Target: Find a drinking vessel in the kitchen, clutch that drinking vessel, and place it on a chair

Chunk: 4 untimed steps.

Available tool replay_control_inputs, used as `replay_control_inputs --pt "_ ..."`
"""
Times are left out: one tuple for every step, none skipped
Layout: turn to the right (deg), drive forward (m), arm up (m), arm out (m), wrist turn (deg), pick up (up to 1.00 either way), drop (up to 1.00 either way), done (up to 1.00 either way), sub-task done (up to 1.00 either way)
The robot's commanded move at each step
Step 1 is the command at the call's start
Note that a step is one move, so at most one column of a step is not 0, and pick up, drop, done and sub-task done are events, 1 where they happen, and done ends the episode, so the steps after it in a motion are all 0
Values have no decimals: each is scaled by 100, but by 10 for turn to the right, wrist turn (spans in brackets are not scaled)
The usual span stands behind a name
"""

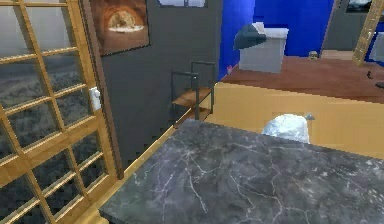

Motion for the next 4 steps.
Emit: replay_control_inputs --pt "0 0 0 0 450 0 0 0 0" --pt "0 0 0 0 450 0 0 0 0" --pt "0 0 0 0 330 0 0 0 0" --pt "0 0 -16 0 0 0 0 0 0"
